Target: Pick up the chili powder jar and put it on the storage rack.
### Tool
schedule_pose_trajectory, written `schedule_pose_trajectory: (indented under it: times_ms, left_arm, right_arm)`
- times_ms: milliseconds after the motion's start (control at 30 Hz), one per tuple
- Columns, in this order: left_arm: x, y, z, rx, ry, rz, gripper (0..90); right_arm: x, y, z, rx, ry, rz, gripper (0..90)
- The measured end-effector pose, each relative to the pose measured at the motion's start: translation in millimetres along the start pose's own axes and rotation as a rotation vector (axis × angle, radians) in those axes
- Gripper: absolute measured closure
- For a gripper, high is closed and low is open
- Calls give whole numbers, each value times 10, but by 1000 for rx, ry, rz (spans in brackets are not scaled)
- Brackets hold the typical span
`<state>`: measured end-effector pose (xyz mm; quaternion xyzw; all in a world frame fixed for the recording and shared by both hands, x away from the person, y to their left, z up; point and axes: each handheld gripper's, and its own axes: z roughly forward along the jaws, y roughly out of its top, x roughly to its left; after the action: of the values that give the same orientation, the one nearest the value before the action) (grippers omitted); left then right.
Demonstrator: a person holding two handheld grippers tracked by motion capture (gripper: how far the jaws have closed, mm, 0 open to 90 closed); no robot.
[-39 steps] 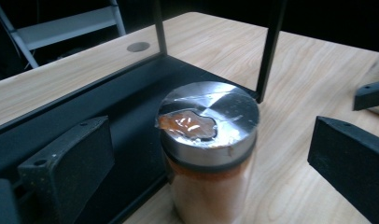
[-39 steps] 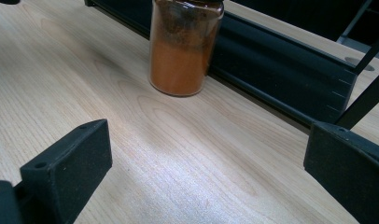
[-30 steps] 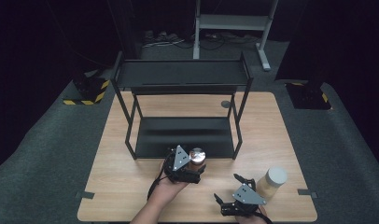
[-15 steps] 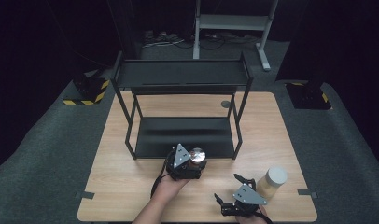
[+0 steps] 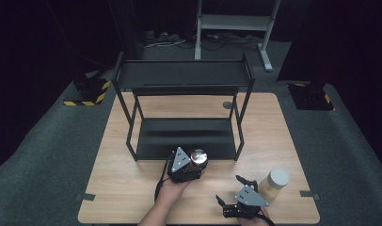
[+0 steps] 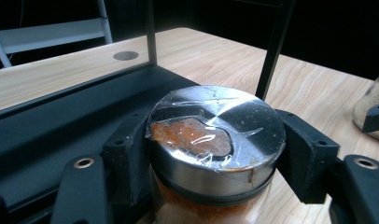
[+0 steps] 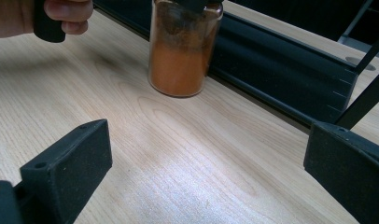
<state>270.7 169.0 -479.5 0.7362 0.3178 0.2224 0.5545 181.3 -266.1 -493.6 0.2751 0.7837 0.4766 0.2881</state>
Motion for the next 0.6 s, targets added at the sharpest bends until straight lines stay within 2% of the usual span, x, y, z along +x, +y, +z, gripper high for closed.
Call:
schedule_pose_trajectory:
  times_ms: [433, 600]
  left_arm:
    - [-2, 25, -13, 5, -1, 19, 346]
    - [22, 46, -109, -7, 9, 17, 347]
  right_arm:
    - [-3, -1, 0, 0, 1, 1, 2]
    - [-14, -6, -3, -3, 2, 11, 2]
